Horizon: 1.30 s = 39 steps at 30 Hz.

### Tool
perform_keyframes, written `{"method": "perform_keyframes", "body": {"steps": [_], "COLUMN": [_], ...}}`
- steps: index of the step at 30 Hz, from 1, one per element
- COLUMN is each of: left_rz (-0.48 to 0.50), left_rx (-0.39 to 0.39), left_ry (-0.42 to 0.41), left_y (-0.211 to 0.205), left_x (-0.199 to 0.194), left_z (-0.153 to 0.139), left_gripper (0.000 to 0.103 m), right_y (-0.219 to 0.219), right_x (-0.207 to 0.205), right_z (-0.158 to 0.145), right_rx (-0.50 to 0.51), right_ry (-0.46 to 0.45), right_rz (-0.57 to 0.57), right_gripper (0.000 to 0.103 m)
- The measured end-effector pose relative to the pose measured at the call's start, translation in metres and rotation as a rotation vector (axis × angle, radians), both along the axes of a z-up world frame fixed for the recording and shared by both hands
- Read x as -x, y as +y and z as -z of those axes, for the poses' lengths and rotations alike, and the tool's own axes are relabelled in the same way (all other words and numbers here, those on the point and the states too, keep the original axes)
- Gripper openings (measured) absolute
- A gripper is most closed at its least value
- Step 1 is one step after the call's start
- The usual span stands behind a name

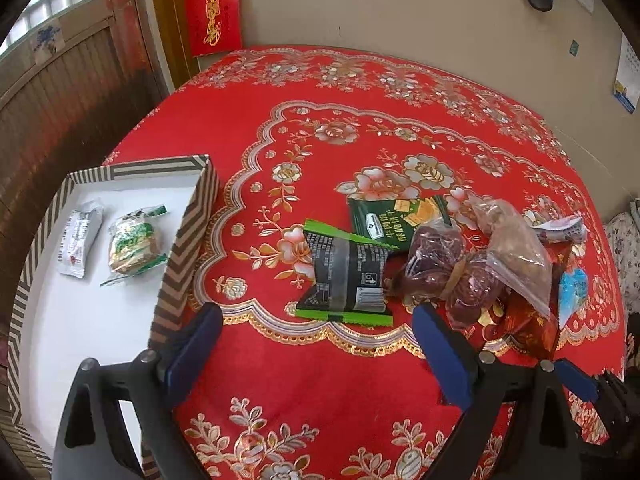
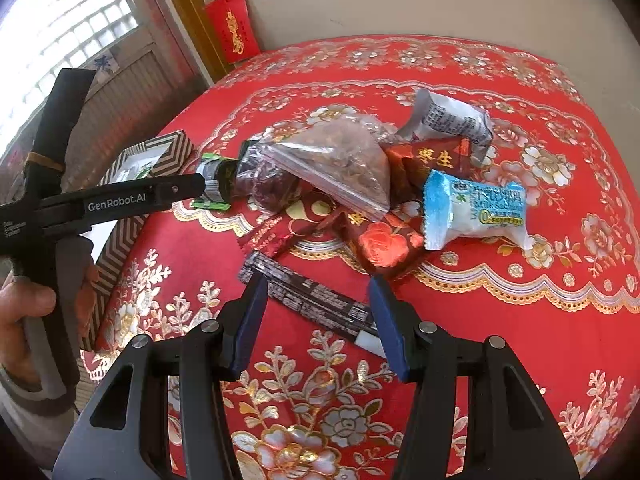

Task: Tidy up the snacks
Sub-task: 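Withdraw both tools from the box back to the snack pile, then grasp the black-and-green packet with the left tool while the right tool grasps the clear bag of brown snacks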

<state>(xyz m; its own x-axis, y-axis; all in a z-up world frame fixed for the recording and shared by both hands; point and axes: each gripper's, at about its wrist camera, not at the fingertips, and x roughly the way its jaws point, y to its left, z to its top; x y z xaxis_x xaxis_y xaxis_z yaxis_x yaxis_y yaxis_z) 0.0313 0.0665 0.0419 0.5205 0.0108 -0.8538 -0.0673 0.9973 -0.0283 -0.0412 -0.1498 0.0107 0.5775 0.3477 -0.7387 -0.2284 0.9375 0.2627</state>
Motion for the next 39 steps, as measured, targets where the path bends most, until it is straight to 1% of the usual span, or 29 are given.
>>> {"method": "perform_keyframes", "body": {"steps": [5, 11, 14, 16, 21, 24, 26, 27, 28, 30, 31, 39], "left_rz": [-0.017, -0.008, -0.009, -0.011, -0.007, -0.004, -0.004, -0.003, -0.002, 0.000, 0.001, 0.026], "left_rx": [0.027, 0.060, 0.100, 0.121, 0.126, 0.137, 0.131, 0.119, 0.104, 0.091, 0.086, 0.112], "left_ry": [0.030, 0.060, 0.086, 0.089, 0.083, 0.074, 0.059, 0.052, 0.045, 0.037, 0.037, 0.035], "left_y": [0.006, 0.008, 0.009, 0.009, 0.006, 0.005, 0.006, 0.006, 0.006, 0.008, 0.009, 0.011], "left_x": [-0.010, -0.019, -0.026, -0.028, -0.034, -0.038, -0.038, -0.038, -0.038, -0.037, -0.038, -0.027], "left_z": [0.010, 0.019, 0.024, 0.026, 0.025, 0.026, 0.026, 0.026, 0.025, 0.023, 0.023, 0.019], "left_gripper": [0.097, 0.097, 0.097, 0.097, 0.097, 0.096, 0.090, 0.081, 0.076, 0.053, 0.045, 0.041], "right_y": [-0.007, -0.007, -0.006, -0.007, -0.009, -0.005, 0.001, 0.004, 0.006, 0.012, 0.013, 0.032], "right_x": [-0.001, -0.006, -0.010, -0.011, -0.012, -0.017, -0.021, -0.022, -0.023, -0.024, -0.024, -0.039], "right_z": [0.003, -0.003, -0.003, -0.002, -0.003, -0.004, -0.004, -0.004, -0.003, -0.002, -0.002, -0.005], "right_rx": [-0.010, -0.019, -0.019, -0.025, -0.034, -0.041, -0.033, -0.036, -0.042, -0.060, -0.065, -0.083], "right_ry": [0.006, -0.015, -0.010, -0.005, -0.016, -0.021, -0.018, -0.015, -0.011, -0.005, -0.004, -0.012], "right_rz": [0.011, 0.002, 0.005, 0.005, 0.015, 0.003, -0.014, -0.023, -0.033, -0.056, -0.061, -0.082], "right_gripper": [0.053, 0.053, 0.053, 0.053, 0.053, 0.053, 0.053, 0.053, 0.053, 0.053, 0.053, 0.053]}}
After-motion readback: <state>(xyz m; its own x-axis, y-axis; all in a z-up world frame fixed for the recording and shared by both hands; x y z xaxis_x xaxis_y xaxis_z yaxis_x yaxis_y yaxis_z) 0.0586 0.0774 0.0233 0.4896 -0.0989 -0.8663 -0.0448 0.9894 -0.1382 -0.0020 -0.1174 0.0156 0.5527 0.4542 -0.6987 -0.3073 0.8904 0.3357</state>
